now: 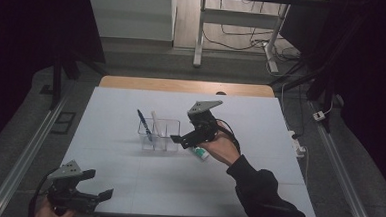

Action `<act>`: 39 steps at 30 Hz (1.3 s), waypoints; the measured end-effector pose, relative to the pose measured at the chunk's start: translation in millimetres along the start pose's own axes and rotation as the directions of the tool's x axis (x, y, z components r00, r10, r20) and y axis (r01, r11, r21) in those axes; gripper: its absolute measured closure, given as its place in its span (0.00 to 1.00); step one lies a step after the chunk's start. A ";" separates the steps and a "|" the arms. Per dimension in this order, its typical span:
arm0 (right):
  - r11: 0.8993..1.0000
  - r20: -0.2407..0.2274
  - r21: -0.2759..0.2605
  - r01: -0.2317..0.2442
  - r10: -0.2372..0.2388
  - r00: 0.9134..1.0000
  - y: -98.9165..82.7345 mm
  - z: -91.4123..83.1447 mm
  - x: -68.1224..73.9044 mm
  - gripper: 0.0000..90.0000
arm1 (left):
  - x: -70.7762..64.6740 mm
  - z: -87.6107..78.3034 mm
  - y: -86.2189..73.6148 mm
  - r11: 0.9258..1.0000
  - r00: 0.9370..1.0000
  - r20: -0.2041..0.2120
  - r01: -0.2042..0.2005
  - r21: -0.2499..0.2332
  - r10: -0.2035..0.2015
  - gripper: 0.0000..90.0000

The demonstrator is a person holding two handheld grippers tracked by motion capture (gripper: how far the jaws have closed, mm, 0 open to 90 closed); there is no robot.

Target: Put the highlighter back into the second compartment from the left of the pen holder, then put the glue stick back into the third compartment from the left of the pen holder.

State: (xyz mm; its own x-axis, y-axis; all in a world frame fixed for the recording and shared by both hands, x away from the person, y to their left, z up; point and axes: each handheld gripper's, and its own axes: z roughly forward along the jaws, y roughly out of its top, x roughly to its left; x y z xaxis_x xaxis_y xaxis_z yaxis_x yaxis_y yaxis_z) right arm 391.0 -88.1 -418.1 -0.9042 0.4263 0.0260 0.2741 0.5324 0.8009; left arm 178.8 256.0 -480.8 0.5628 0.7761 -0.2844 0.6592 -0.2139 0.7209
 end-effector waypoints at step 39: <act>0.967 0.120 0.234 -0.100 0.073 0.990 -49.9 37.5 -32.0 0.00 | -0.3 0.7 0.6 1.000 1.000 0.008 -0.011 0.008 0.011 0.02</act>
State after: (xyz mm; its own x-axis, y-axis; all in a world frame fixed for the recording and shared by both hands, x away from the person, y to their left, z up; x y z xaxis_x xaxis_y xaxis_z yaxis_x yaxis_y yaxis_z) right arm 418.6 -100.8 -481.4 -0.8359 0.5487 0.0128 0.4319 0.6434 0.6321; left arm 179.4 255.2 -480.8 0.5741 0.7689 -0.2815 0.6566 -0.2270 0.7192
